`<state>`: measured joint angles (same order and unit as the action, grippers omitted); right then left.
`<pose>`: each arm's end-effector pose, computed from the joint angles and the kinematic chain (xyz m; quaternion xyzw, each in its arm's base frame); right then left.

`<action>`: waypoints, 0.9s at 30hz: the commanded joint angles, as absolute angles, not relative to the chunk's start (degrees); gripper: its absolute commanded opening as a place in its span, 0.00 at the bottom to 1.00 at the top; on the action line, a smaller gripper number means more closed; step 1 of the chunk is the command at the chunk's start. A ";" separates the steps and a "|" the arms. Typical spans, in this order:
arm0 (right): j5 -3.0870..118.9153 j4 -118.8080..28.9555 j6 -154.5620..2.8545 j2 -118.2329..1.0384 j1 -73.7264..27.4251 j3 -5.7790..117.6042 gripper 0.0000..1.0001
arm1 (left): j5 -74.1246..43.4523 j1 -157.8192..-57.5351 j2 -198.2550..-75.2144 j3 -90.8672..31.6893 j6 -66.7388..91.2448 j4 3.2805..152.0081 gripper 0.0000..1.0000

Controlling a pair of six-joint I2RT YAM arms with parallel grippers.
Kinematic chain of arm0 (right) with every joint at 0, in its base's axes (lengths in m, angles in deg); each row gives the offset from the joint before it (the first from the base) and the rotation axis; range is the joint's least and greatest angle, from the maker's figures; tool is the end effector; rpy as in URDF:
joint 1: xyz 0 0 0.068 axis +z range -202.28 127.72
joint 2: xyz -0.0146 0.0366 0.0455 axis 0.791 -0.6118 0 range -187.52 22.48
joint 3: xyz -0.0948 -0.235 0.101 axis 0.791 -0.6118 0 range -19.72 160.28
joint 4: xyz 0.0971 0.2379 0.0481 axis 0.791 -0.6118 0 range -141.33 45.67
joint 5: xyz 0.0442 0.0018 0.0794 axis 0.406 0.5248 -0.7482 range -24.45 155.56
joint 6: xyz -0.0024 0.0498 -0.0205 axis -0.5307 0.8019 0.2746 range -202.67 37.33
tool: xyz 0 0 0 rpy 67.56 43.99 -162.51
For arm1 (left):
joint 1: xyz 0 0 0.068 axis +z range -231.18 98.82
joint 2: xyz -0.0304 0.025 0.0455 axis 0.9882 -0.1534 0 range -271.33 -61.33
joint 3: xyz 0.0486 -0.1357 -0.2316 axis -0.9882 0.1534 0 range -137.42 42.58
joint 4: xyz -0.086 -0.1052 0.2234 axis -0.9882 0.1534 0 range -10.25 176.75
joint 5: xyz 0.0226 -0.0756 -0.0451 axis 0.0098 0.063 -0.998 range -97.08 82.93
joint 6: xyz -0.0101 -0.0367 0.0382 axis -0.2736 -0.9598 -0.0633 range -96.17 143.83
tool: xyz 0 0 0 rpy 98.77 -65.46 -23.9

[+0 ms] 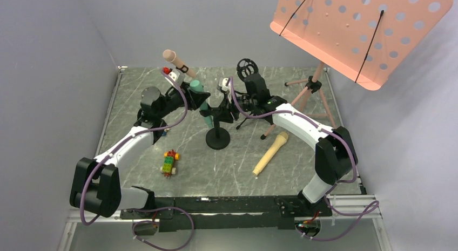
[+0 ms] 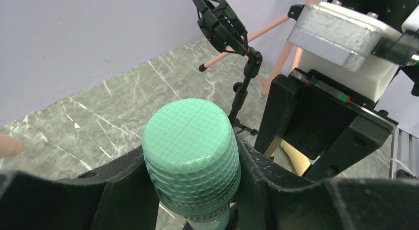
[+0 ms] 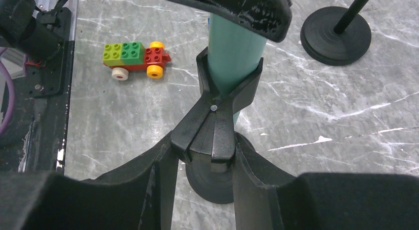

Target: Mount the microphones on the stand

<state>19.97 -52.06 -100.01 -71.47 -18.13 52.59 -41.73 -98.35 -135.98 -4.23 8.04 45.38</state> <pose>0.2955 0.2312 0.2937 -0.5218 0.6319 0.3989 0.4115 0.2781 -0.1072 0.3183 0.2299 0.6328 -0.3923 0.6268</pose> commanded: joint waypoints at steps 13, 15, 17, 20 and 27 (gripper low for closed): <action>15.84 -48.73 -96.96 -71.63 -18.57 53.45 0.46 | -47.15 -98.58 -136.45 -1.95 3.91 36.88 0.00; 14.90 -48.24 -95.84 -71.44 -18.97 53.28 0.64 | -47.15 -98.58 -136.11 -1.64 4.51 37.44 0.00; 14.24 -47.80 -95.23 -70.94 -19.28 53.10 0.82 | -46.80 -98.58 -135.50 -1.35 5.54 38.47 0.00; 13.60 -47.24 -94.96 -69.87 -19.92 52.51 0.99 | -46.26 -98.58 -134.67 -1.30 6.95 40.31 0.00; 9.42 -51.52 -97.65 -67.27 -22.82 53.37 1.00 | -41.38 -98.58 -132.61 -4.79 8.32 49.40 0.58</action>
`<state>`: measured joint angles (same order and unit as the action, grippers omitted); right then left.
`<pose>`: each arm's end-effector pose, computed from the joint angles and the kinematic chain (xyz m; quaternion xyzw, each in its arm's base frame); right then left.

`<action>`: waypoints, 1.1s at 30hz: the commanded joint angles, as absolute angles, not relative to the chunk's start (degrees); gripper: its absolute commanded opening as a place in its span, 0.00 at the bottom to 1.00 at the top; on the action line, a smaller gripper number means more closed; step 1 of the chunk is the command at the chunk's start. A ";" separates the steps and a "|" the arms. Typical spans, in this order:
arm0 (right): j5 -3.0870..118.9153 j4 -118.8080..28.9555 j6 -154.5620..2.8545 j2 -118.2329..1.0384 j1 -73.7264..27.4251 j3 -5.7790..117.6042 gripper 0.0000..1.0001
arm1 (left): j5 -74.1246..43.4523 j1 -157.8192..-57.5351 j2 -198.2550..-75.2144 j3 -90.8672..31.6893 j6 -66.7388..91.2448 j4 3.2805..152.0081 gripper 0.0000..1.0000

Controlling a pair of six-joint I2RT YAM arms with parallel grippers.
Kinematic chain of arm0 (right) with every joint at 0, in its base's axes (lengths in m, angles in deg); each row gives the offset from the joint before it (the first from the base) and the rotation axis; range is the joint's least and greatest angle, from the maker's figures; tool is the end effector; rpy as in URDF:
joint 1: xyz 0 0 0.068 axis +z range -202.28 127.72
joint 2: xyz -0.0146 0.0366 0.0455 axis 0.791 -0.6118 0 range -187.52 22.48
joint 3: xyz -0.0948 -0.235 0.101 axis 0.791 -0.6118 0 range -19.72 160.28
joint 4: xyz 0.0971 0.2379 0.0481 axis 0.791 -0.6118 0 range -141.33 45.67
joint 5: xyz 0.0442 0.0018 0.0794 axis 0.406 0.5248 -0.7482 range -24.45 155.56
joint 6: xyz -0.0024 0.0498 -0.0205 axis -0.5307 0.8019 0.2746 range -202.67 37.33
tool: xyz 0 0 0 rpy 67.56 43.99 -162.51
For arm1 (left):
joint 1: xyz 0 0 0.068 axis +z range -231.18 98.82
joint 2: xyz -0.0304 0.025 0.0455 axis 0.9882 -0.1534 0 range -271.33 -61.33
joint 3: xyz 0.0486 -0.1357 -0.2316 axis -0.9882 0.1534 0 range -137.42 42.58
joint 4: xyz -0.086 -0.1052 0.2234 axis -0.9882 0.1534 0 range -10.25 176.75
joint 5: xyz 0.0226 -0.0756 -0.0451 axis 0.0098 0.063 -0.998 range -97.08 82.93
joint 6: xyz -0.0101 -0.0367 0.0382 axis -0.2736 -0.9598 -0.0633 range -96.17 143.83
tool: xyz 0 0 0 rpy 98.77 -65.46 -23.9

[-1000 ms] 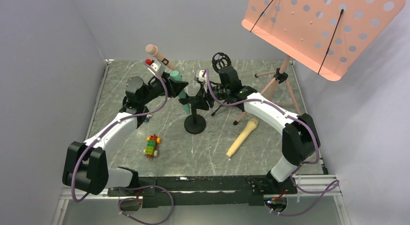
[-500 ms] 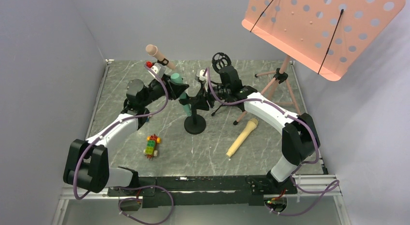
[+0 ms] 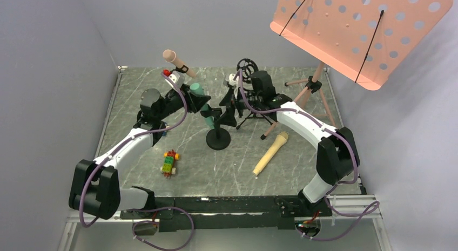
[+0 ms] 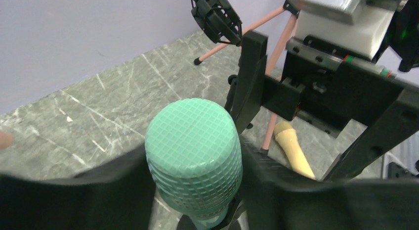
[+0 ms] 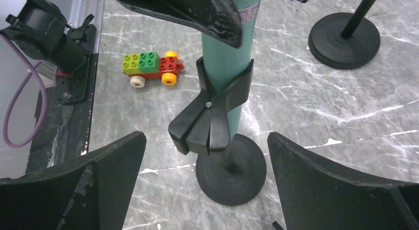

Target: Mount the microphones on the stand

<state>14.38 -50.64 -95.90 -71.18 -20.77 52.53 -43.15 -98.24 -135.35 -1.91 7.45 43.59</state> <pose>0.3028 0.2182 0.2985 -0.5003 0.6289 0.4391 0.4018 0.2731 -0.1058 0.3105 0.2350 0.6310 -0.4016 0.6208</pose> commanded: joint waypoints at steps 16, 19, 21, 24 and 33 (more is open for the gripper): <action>-0.20 -65.50 -111.91 -59.78 -28.28 52.26 1.00 | -17.80 -98.26 -110.86 4.18 12.31 65.00 0.99; -8.53 -52.70 -99.64 -59.35 -31.97 47.07 1.00 | -21.25 -98.21 -105.04 13.85 6.37 62.31 0.99; -12.91 -45.18 -93.41 -59.06 -33.06 43.21 1.00 | -26.17 -98.80 -102.42 21.99 2.87 55.27 0.99; -11.68 -47.48 -96.39 -59.07 -32.85 43.33 1.00 | -21.96 -106.31 -98.21 31.73 2.28 48.03 0.98; 0.41 -37.70 -98.33 -59.90 -30.04 35.59 0.96 | -3.34 -121.99 -97.63 38.87 10.07 44.76 0.98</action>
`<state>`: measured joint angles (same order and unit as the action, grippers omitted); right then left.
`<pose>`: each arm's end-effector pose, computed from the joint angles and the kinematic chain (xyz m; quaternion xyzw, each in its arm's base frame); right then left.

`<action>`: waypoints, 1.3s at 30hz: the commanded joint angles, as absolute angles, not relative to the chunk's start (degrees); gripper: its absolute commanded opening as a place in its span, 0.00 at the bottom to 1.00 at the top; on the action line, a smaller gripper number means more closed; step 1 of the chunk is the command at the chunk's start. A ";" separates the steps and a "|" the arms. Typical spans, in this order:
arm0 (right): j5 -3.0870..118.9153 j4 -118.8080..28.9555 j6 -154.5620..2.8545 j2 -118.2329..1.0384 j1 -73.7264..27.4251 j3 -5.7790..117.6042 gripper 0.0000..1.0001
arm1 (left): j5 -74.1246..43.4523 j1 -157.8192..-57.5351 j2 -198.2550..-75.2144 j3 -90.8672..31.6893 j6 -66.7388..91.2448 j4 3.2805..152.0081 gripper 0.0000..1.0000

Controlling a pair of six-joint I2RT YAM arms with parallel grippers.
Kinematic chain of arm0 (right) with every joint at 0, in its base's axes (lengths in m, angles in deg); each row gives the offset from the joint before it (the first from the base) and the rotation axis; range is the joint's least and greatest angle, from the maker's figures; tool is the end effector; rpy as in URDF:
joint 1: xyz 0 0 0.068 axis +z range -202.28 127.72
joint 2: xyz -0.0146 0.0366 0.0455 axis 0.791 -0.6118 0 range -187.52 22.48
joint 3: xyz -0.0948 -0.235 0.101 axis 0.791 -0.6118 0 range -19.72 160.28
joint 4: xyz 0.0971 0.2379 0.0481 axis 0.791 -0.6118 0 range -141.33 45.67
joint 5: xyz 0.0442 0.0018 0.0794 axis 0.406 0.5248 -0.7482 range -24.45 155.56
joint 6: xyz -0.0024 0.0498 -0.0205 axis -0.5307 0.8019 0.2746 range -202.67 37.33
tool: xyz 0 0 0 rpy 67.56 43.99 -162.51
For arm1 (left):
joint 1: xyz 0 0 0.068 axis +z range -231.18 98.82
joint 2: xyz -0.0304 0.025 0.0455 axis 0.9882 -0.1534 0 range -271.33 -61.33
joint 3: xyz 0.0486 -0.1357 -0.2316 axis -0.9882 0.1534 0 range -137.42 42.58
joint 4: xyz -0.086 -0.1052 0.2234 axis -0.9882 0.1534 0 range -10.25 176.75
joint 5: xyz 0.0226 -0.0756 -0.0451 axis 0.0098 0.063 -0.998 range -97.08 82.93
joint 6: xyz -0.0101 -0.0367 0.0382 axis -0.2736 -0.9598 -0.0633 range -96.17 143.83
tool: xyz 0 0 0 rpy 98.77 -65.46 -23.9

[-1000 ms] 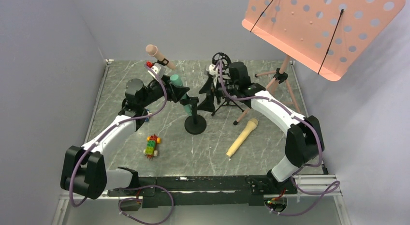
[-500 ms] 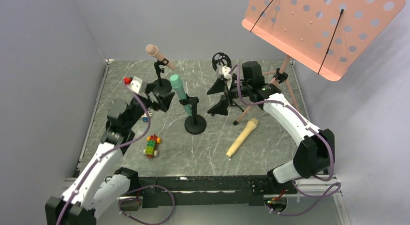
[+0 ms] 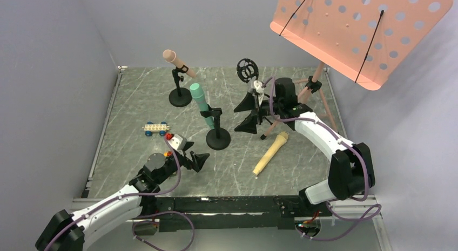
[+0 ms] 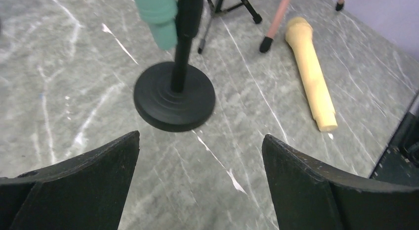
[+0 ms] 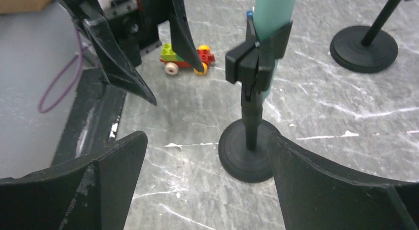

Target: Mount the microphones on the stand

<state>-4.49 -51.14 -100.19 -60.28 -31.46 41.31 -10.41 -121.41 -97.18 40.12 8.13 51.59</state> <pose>0.2800 0.1423 0.2992 -0.5081 0.5686 0.5052 0.4041 0.1152 -0.1003 0.1733 0.1760 0.7173 -0.3350 0.5850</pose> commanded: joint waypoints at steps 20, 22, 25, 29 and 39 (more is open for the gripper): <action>13.26 -23.59 -90.34 -73.13 -21.34 37.93 0.71 | 18.12 -121.82 -74.07 9.81 22.59 98.91 0.99; 13.11 -24.01 -89.86 -73.98 -21.37 39.09 0.68 | 20.58 -121.85 -74.39 8.56 27.92 102.19 0.99; 12.61 -24.96 -89.19 -74.75 -21.33 40.71 0.62 | 22.90 -121.85 -74.39 10.71 30.34 103.41 0.99; 12.37 -26.49 -89.24 -76.12 -21.29 42.83 0.58 | 19.90 -121.80 -74.32 11.35 31.53 102.65 0.99; 11.67 -27.09 -88.51 -79.78 -20.67 46.45 0.40 | 18.94 -121.87 -74.23 11.88 32.51 102.39 0.99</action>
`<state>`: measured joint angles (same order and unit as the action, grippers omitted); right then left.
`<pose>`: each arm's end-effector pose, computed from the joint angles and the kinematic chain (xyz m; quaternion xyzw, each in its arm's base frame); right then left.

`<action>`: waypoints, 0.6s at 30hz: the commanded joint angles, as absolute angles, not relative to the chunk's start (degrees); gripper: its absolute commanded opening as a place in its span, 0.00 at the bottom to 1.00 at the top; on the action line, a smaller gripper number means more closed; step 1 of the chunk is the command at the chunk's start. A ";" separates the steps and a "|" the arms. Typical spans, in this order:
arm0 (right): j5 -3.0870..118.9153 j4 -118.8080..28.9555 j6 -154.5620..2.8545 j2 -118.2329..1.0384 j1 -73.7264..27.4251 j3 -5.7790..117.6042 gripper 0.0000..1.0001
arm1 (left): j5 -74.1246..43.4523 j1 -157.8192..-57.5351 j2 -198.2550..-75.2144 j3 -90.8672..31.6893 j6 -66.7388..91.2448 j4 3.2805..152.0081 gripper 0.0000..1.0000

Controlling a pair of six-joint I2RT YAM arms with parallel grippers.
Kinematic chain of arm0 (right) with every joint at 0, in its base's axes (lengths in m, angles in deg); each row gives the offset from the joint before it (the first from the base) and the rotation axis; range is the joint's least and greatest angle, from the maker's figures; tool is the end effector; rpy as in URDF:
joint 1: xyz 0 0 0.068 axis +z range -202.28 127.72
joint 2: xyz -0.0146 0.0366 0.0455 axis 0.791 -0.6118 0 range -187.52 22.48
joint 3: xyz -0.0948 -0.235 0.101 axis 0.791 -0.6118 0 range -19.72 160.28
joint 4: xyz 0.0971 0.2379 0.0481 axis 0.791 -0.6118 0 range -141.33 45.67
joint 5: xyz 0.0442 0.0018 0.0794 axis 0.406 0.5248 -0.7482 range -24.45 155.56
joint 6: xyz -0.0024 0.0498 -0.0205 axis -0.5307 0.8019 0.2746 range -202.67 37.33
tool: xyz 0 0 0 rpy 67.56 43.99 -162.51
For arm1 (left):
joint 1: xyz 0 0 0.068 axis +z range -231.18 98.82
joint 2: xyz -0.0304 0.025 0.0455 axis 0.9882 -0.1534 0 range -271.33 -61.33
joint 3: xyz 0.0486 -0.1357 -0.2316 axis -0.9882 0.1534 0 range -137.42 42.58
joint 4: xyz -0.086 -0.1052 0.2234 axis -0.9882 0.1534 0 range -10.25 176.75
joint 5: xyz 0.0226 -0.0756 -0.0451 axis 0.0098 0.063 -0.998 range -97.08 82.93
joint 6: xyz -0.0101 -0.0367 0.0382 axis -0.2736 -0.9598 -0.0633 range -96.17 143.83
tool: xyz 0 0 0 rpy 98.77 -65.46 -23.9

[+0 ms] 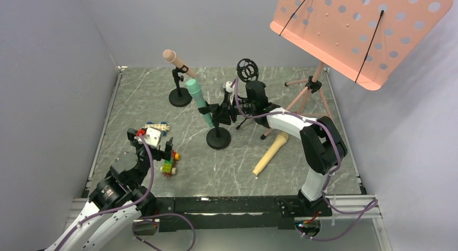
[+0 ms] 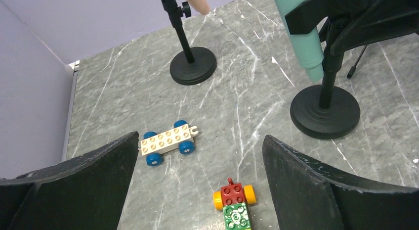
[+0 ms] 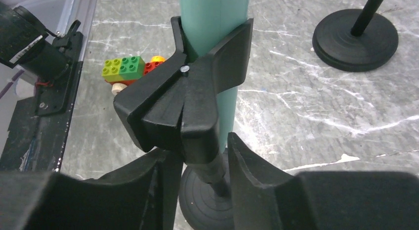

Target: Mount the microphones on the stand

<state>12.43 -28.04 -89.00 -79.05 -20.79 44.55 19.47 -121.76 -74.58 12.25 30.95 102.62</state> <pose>0.3204 0.2297 0.2374 -0.4785 0.6151 0.4700 0.4144 0.0748 -0.0432 0.2926 0.1512 0.7227 -0.0248 0.6740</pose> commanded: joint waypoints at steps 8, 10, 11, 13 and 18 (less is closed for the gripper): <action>10.48 -22.83 -84.98 -80.67 -20.77 45.64 0.13 | 18.75 -121.86 -74.98 11.74 32.64 102.50 0.99; 10.46 -22.66 -84.65 -80.87 -20.71 46.03 0.07 | 18.86 -121.85 -74.80 11.73 32.65 102.49 0.99; 10.37 -23.17 -84.86 -80.90 -20.79 46.38 0.03 | 18.97 -121.87 -74.68 11.80 32.63 102.42 0.99; 10.38 -26.72 -86.85 -80.88 -20.82 48.50 0.00 | 18.95 -121.85 -74.30 12.11 32.82 102.12 0.99; 12.34 -43.52 -98.96 -80.79 -20.74 60.76 0.00 | 19.19 -121.82 -74.63 12.20 33.24 101.78 0.99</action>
<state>12.24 -33.89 -89.83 -81.57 -20.79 50.54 19.23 -121.76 -74.58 12.28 32.13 103.17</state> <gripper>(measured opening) 0.316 0.994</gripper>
